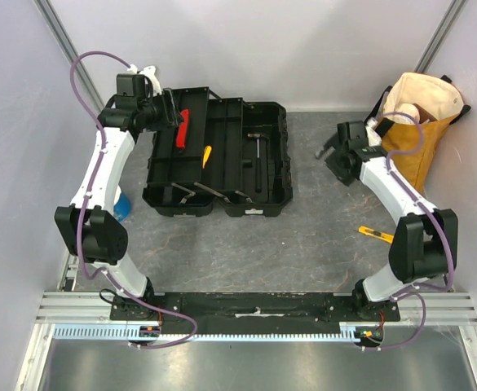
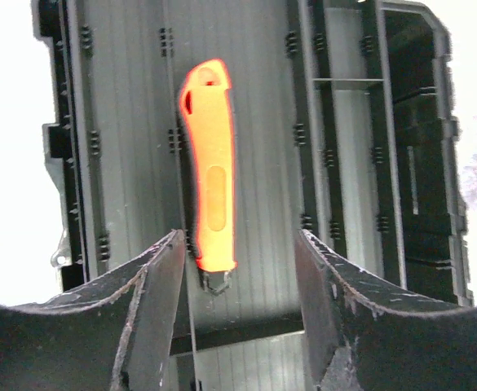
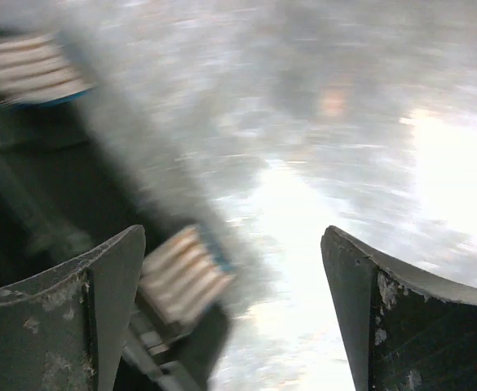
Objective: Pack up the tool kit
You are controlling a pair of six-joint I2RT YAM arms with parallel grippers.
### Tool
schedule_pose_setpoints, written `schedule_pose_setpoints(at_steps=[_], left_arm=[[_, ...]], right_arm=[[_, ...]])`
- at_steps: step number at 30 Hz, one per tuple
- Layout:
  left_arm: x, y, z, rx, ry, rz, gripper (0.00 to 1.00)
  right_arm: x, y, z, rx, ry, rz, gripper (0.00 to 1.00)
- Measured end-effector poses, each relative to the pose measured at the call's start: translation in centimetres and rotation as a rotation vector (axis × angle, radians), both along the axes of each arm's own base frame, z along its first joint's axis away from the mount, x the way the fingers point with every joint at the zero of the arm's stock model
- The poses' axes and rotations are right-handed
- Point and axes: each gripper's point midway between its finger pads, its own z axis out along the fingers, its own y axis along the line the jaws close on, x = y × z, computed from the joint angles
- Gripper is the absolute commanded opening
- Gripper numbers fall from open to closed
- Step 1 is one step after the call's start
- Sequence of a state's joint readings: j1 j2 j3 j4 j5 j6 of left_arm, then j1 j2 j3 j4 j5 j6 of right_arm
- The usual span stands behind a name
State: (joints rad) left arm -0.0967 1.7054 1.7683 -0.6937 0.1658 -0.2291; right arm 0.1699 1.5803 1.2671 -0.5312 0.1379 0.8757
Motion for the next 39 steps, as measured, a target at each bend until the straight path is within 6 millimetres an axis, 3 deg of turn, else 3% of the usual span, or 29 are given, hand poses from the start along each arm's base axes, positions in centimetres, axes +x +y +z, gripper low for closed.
schedule_pose_setpoints(at_steps=[3,6,10,16,24,32,39], left_arm=[[-0.6,-0.8,1.8,-0.029,-0.034,-0.042,0.7],[-1.0,-1.5,3.5,-0.055,-0.066,-0.083,0.72],[-1.2,-2.4,5.3,-0.086,-0.103,-0.128,0.72],[-1.5,-3.0,5.6,-0.107,-0.102,-0.16,0.72],[-1.8,-3.4,5.6,-0.121,-0.097,-0.181,0.72],[-2.0,-3.7,5.7,-0.133,-0.096,-0.198,0.72],[-2.0,-3.7,5.7,-0.133,-0.095,-0.198,0.72]], right_arm=[[-4.3,-5.4,-3.1,-0.106,0.117,-0.187,0.98],[-7.6,-9.2,-5.0,-0.152,0.195,-0.327,0.98],[-10.9,-12.4,-7.3,-0.157,0.286,-0.456,0.98],[-14.0,-16.2,-9.7,-0.049,0.367,-0.661,0.95],[-18.9,-15.9,-13.8,0.146,0.496,-0.848,0.89],[-19.1,-16.4,-14.0,0.223,0.518,-0.905,0.87],[-19.3,-16.4,-14.3,0.242,0.588,-0.927,0.67]])
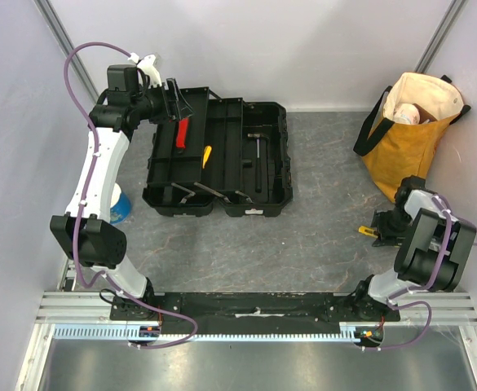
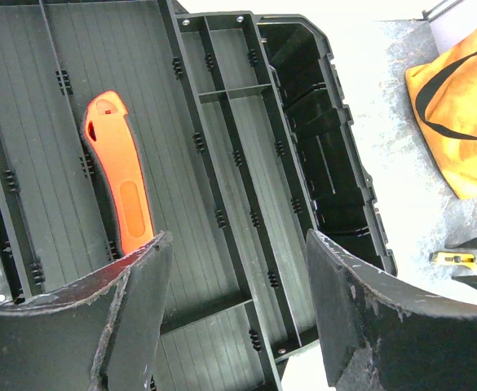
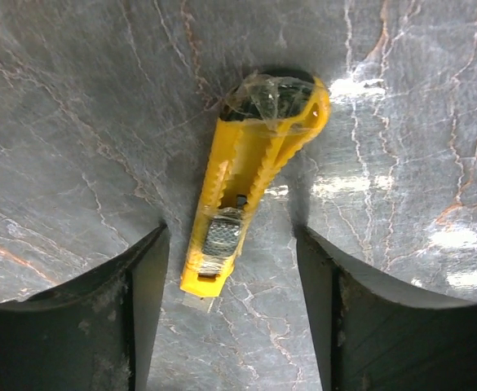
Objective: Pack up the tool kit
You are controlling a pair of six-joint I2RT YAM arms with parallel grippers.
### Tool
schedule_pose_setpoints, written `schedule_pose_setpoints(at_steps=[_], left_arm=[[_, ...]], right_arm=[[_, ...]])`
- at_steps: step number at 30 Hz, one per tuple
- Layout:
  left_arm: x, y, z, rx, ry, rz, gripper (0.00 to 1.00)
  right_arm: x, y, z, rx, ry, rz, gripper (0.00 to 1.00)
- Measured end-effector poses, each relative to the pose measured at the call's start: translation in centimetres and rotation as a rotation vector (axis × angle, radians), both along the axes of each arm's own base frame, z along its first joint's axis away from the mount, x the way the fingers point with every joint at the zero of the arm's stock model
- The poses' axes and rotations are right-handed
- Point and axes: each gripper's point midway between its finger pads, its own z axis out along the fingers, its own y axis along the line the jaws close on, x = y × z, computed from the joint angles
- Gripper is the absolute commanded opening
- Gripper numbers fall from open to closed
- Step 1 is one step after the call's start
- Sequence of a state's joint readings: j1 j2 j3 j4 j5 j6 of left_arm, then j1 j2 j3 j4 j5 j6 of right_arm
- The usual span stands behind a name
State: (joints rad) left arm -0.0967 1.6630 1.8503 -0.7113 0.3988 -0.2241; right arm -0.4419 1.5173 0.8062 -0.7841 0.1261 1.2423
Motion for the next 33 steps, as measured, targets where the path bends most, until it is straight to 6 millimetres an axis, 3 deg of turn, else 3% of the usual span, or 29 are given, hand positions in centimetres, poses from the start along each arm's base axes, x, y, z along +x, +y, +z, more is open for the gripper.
schedule_pose_setpoints(at_steps=[3,8,11,18,24,28,33], left_arm=[[0.0,0.0,0.0,0.0,0.0,0.0,0.72],[0.0,0.0,0.0,0.0,0.002,0.0,0.72],[-0.1,0.0,0.0,-0.001,0.002,-0.001,0.72],[-0.6,-1.1,0.3,-0.048,0.012,-0.053,0.72],[-1.6,-4.3,0.9,-0.094,0.013,-0.145,0.72],[-2.6,-8.1,0.5,-0.124,0.022,-0.234,0.71],[-3.8,-12.3,-1.1,-0.143,0.069,-0.335,0.7]], right_arm=[[0.5,0.0,0.0,0.015,0.001,-0.011,0.59],[1.6,-0.3,0.0,0.02,-0.021,-0.023,0.17],[1.8,-0.3,0.1,0.022,-0.027,-0.007,0.07],[3.1,-1.2,0.4,-0.025,-0.082,0.04,0.02],[4.5,-0.8,0.8,-0.05,-0.137,0.103,0.02],[6.1,1.0,2.0,-0.04,-0.196,0.191,0.0],[10.6,5.3,5.9,-0.058,-0.346,0.413,0.0]])
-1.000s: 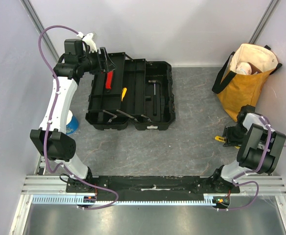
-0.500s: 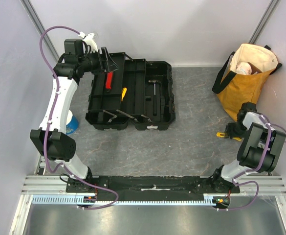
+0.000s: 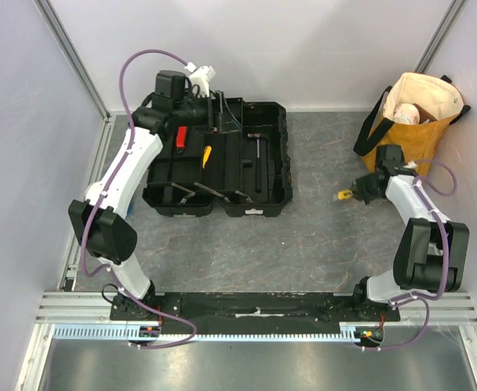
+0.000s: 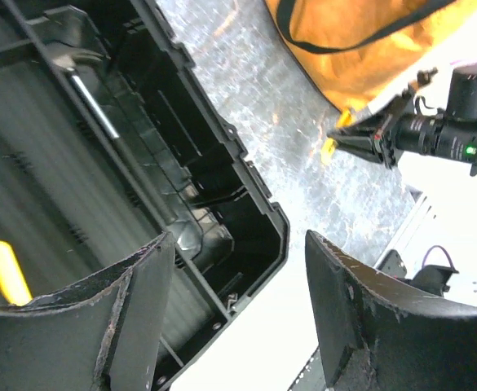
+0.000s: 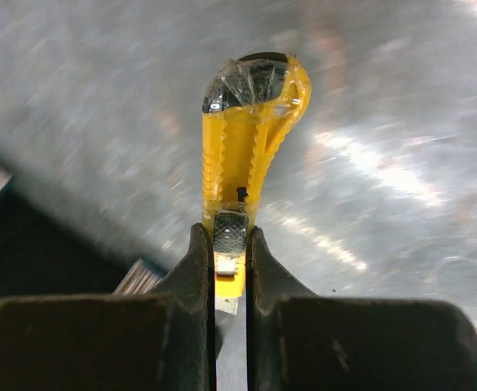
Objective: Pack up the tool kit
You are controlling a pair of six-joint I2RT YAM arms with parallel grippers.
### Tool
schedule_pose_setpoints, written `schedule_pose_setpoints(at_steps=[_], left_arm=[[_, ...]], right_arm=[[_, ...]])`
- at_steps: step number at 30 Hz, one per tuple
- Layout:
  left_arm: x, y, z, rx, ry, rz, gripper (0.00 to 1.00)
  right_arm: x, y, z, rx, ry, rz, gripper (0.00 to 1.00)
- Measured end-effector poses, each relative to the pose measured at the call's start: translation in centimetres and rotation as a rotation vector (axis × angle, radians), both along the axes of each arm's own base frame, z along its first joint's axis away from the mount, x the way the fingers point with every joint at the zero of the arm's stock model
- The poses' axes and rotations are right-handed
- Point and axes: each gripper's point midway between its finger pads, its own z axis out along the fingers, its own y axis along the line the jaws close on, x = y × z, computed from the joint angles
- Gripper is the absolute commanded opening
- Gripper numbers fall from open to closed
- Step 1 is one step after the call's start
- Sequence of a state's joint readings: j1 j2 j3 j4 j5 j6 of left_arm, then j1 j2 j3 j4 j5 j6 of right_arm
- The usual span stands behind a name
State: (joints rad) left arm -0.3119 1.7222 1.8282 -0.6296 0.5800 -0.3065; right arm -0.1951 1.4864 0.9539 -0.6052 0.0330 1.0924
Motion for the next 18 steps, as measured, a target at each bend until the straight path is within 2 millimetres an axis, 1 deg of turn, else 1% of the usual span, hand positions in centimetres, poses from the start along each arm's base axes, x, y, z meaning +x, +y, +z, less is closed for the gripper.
schedule_pose_setpoints(at_steps=[2,3,5,9,11,12,13,14,15,18], left_arm=[[-0.4,-1.3,-0.8,-0.001,0.021,-0.031,0.7],[-0.5,-1.9,-1.1,0.0,0.031,-0.042,0.7],[-0.8,-2.6,-1.6,0.001,0.044,-0.06,0.7],[-1.4,-3.4,-1.4,-0.011,0.044,-0.092,0.7],[-1.7,-4.0,-1.3,-0.02,0.039,-0.115,0.7],[-2.0,-4.4,-1.4,-0.021,0.036,-0.125,0.7],[-2.3,-5.0,-1.4,-0.023,0.031,-0.14,0.7],[-2.7,-5.8,-1.5,-0.023,0.027,-0.158,0.7],[-3.3,-6.8,-1.7,-0.02,0.024,-0.177,0.7],[-4.8,-8.9,-1.9,-0.01,0.013,-0.216,0.7]], right_arm=[[1.9,2.3,2.1,-0.003,-0.079,0.097,0.0],[2.9,3.9,3.3,-0.002,-0.129,0.155,0.0],[4.3,6.3,5.4,0.008,-0.207,0.244,0.0],[6.5,10.7,9.6,0.007,-0.349,0.415,0.0],[7.6,13.7,12.6,0.015,-0.445,0.518,0.0],[8.0,14.9,13.9,0.02,-0.491,0.558,0.0],[8.3,16.5,15.6,0.031,-0.549,0.612,0.0],[8.5,17.8,16.8,0.041,-0.594,0.652,0.0],[8.5,19.5,18.5,0.055,-0.653,0.706,0.0],[8.3,22.4,21.1,0.087,-0.751,0.802,0.0]])
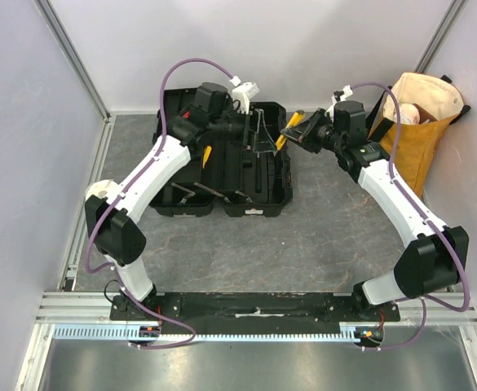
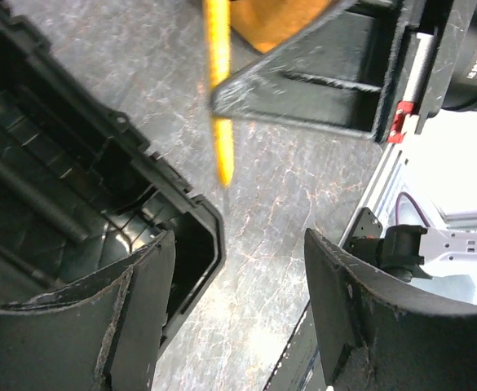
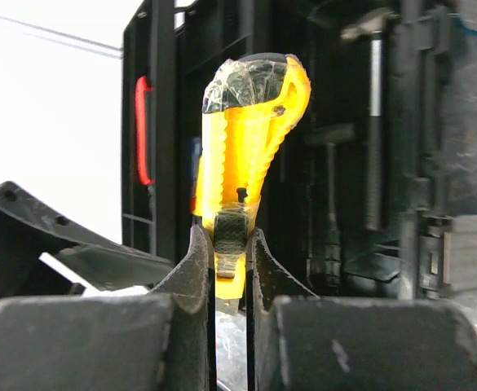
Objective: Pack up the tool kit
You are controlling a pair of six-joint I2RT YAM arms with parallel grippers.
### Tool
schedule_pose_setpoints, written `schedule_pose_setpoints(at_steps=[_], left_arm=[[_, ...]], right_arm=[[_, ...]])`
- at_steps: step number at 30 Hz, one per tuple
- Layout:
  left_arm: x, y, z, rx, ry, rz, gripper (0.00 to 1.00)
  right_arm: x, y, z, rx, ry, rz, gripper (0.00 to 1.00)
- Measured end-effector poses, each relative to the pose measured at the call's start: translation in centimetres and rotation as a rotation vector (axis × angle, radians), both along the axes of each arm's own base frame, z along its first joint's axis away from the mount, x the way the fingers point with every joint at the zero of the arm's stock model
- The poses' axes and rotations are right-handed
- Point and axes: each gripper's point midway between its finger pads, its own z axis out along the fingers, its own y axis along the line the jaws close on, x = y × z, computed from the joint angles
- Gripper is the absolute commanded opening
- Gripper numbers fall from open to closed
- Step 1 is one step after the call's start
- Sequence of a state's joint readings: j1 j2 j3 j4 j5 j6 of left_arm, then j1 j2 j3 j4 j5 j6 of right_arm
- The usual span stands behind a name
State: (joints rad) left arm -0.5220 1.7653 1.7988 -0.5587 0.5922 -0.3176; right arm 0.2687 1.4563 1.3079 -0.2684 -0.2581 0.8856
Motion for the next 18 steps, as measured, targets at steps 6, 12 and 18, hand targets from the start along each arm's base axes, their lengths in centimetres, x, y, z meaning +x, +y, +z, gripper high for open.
schedule_pose_setpoints(at_steps=[6,12,18], left_arm=[[-0.2,-1.6,-0.1,-0.002,-0.026,-0.009,0.64],[0.7,-1.3,-0.8,0.006,-0.015,0.014,0.39],[0.8,-1.8,-1.5,0.004,0.009,0.009,0.02]], right_arm=[[-0.8,3.0,1.6,0.027,-0.067,0.123,0.0],[-1.3,4.3,2.3,0.041,-0.094,0.173,0.0],[-1.1,4.4,2.0,0.032,-0.094,0.178,0.26]])
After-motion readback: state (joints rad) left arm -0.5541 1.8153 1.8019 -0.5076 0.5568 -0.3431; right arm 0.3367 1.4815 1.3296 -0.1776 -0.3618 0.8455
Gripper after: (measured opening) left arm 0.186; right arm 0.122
